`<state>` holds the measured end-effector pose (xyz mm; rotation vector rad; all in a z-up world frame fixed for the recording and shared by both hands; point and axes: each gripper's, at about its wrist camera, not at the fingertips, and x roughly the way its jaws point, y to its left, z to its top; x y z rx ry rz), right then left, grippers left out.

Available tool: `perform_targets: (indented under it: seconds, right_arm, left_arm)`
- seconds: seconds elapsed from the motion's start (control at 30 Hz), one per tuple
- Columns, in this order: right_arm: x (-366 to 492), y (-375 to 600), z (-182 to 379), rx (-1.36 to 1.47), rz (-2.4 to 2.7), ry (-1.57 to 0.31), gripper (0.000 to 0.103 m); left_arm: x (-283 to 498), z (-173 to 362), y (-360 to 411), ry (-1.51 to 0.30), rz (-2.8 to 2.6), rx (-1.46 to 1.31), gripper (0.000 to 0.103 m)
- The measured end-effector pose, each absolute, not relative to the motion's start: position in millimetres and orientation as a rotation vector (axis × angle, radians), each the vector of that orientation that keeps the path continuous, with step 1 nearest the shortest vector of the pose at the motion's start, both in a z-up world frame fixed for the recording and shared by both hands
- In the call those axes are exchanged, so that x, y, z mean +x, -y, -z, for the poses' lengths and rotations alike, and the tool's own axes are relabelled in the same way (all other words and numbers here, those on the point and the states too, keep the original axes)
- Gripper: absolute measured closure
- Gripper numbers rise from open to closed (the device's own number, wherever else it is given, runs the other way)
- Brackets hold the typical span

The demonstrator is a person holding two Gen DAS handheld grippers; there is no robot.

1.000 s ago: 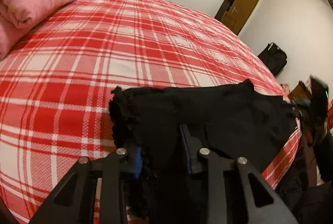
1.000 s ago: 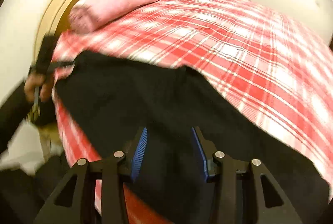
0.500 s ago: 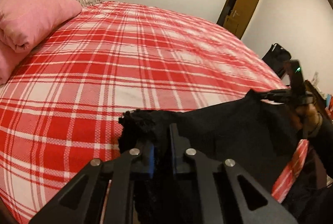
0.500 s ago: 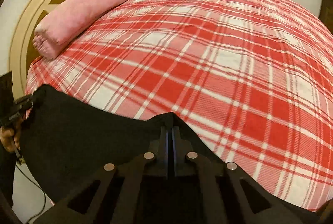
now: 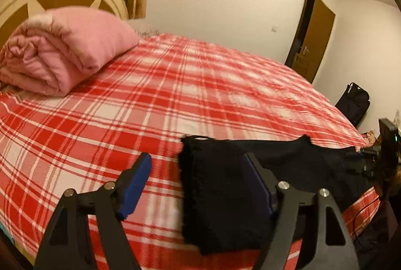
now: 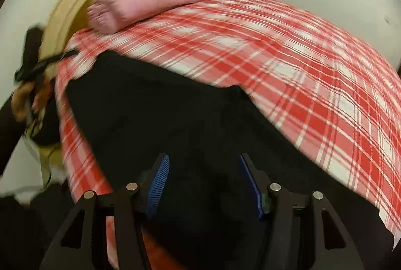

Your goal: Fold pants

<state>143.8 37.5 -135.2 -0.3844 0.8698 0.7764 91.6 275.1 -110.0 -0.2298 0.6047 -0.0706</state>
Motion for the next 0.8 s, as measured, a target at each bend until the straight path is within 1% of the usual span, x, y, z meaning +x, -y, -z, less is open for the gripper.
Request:
perform_targets:
  seconds: [0.1,0.2,0.23,0.3,0.4,0.47,0.53,0.7,0.77,0.8]
  right_arm:
    - [115.3,-44.9,155.8,-0.425,-0.814,-0.931,0.045]
    - [103.6,-55.7,190.4,-0.470,-0.817,-1.012,0.045]
    - [95.7,-56.2,193.0,-0.497,-0.804,-0.960,0.044]
    - [87.8,-54.3,192.0,-0.531,-0.794,-0.939,0.044]
    - [85.6,-29.5,174.7,-0.477,-0.756,-0.880,0.044]
    - [91.1,4.5,159.6,-0.402,-0.692,-0.850,0.044]
    - [98.5,45.8,146.0,-0.313,-0.602,-0.831,0.044]
    - [108.2,173.3,123.0,-0.046,-0.315,-0.842,0.044]
    - [105.6,225.9,118.5,0.060,-0.194,-0.843,0.044]
    - [103.2,242.3,116.9,0.091,-0.158,-0.839,0.044]
  left_arm:
    - [86.0,109.9,-237.0,-0.622,0.142,-0.176,0.024]
    - [92.7,133.1,-195.4,-0.698,0.215,-0.117,0.024]
    - [96.2,143.6,-186.8,-0.737,0.221,-0.098,0.024]
    - [101.5,165.1,-169.9,-0.815,0.192,-0.027,0.024]
    - [97.6,161.1,-152.0,-0.808,0.181,0.050,0.024]
    - [96.5,146.9,-143.3,-0.776,0.231,0.018,0.022]
    - [99.8,136.6,-130.5,-0.753,0.259,-0.004,0.014]
    - [110.6,124.9,-66.6,-0.731,0.420,0.040,0.016]
    - [117.3,123.4,-28.3,-0.724,0.499,0.086,0.018]
    - [120.5,123.1,-13.9,-0.726,0.527,0.104,0.021]
